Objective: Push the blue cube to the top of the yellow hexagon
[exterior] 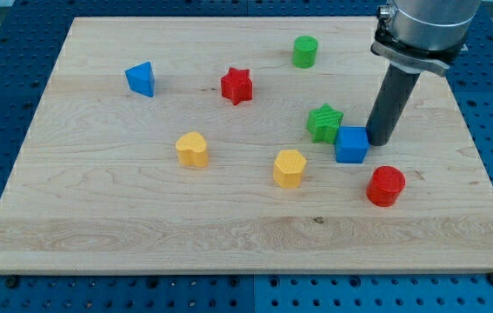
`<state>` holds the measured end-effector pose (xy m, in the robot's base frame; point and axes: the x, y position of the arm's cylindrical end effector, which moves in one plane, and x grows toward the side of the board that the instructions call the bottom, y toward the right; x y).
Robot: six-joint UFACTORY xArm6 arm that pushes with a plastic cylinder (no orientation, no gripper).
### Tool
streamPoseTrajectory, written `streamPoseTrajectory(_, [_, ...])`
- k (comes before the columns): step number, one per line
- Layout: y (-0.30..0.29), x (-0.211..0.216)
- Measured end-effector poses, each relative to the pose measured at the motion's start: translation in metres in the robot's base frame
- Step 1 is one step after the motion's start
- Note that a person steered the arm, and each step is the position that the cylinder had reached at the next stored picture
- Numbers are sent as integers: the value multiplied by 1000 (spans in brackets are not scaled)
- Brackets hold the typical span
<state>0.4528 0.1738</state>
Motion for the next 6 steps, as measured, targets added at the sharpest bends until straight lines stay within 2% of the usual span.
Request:
streamPoseTrajectory(1, [-10, 8])
streamPoseTrajectory(2, [-71, 11])
streamPoseTrajectory(3, [-108, 11])
streamPoseTrajectory(4, [-88, 13])
streamPoseTrajectory(5, [-58, 35])
streamPoseTrajectory(6, [-78, 54])
